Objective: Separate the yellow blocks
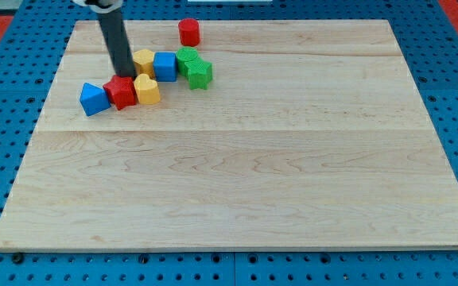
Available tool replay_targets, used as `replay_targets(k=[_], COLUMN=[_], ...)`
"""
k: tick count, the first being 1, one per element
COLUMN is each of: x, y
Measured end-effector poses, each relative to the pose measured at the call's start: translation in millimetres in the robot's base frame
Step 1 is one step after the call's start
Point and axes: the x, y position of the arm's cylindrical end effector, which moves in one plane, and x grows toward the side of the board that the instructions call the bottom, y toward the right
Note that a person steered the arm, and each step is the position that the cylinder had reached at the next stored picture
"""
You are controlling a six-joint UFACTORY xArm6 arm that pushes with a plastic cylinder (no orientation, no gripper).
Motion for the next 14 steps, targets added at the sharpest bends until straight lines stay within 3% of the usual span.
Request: replay_targets(k=[2,3,6,8,9,11,12,13,14], x=[-56,-82,-75,-111,-120,-102,-90,-45,-25], y=[-61,0,138,153,112,29,22,35,36])
